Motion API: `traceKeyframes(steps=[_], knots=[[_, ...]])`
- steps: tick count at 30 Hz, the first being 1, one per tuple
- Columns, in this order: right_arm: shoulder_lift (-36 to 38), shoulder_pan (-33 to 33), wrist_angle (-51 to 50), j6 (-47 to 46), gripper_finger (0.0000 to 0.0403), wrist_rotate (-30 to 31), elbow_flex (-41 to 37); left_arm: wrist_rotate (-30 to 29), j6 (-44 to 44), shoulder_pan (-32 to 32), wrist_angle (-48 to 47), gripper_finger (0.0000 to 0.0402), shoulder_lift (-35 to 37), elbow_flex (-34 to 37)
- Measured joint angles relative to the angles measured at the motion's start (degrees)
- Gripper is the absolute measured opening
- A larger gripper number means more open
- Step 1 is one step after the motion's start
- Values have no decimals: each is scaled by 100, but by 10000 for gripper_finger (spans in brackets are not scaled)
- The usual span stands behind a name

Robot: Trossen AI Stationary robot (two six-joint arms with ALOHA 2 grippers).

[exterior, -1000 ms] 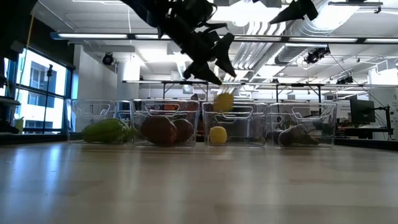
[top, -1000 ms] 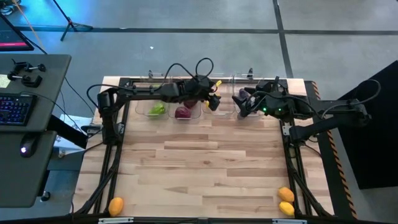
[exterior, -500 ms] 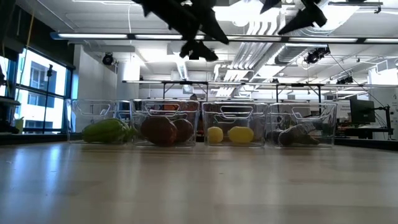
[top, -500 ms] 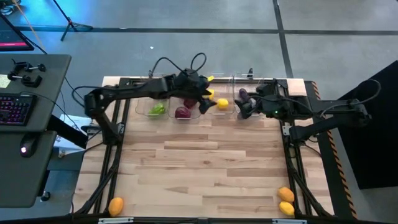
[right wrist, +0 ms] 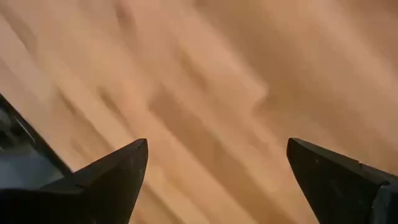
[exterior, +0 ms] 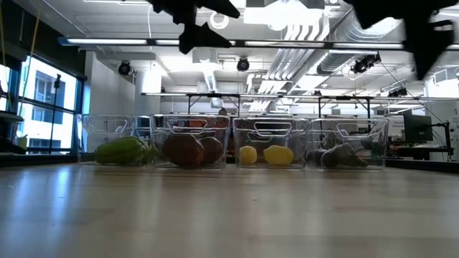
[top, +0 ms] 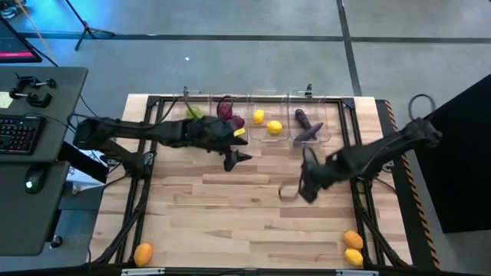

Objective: Sort produce into baskets
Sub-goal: Put the yellow lemon into the middle right transparent bin

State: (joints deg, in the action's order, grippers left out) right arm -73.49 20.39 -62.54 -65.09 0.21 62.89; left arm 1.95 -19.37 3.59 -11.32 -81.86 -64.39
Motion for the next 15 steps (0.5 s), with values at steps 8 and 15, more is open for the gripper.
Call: traceKeyframes(steps=[8, 15], knots=[[-1337, 1430, -233, -1045, 374, -2024, 0, -117, -471, -155, 451, 298, 83, 285], [-2291, 2176, -254, -1310, 374, -3088, 0, -117, -454, -133, 443, 298, 83, 285]])
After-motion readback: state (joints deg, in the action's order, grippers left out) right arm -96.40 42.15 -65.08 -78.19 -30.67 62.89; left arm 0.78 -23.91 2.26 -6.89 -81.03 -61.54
